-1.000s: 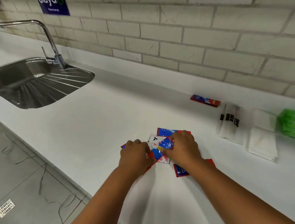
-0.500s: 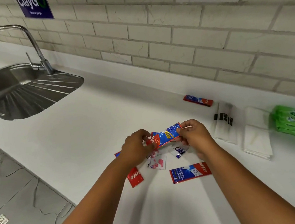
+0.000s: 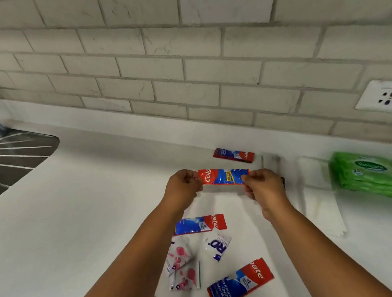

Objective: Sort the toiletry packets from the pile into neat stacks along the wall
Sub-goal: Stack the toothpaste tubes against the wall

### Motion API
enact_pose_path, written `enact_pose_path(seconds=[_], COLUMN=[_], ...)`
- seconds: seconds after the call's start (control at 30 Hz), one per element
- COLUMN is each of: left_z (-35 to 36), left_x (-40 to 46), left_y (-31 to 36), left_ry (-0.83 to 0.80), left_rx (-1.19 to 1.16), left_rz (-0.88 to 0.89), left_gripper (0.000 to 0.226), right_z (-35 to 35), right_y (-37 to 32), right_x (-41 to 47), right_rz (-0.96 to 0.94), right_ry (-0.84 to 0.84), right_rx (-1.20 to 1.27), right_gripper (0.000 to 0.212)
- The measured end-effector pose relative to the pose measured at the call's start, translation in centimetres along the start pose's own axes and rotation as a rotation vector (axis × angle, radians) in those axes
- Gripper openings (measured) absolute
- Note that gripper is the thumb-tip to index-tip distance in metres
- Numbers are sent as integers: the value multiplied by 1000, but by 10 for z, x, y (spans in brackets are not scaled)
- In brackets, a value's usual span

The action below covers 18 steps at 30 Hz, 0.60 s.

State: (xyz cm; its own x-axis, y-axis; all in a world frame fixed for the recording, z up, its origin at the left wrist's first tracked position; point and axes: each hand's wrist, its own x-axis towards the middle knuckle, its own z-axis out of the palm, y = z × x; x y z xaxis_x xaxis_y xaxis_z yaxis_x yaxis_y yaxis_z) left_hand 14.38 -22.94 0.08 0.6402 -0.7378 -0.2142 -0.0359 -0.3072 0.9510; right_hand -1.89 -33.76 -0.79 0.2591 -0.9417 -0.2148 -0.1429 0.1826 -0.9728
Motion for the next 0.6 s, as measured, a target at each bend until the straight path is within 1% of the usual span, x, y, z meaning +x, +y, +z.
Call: enact_pose_path(seconds=[0.1, 0.2, 0.3, 0.4, 0.6], left_z=[14, 33, 53, 64, 78], left_x=[35, 72, 104, 129, 167], left_y=[12, 20, 21, 18, 10], left_ry=[-15, -4, 30, 90, 91], left_rx=[28, 73, 115, 166, 313], left_rz=[14, 26, 30, 63, 131], left_gripper=[14, 13, 14, 16, 10], right_z=[-1, -3, -5, -4, 2], right_y=[-9, -17, -14, -7, -5], right_x=[26, 51, 76, 97, 134], right_rz=[-104, -198, -277, -300, -423], right_ry=[86, 152, 152, 131, 164], right_rx=[-203, -363, -579, -751, -1045], right_gripper=[14, 20, 17, 15, 21])
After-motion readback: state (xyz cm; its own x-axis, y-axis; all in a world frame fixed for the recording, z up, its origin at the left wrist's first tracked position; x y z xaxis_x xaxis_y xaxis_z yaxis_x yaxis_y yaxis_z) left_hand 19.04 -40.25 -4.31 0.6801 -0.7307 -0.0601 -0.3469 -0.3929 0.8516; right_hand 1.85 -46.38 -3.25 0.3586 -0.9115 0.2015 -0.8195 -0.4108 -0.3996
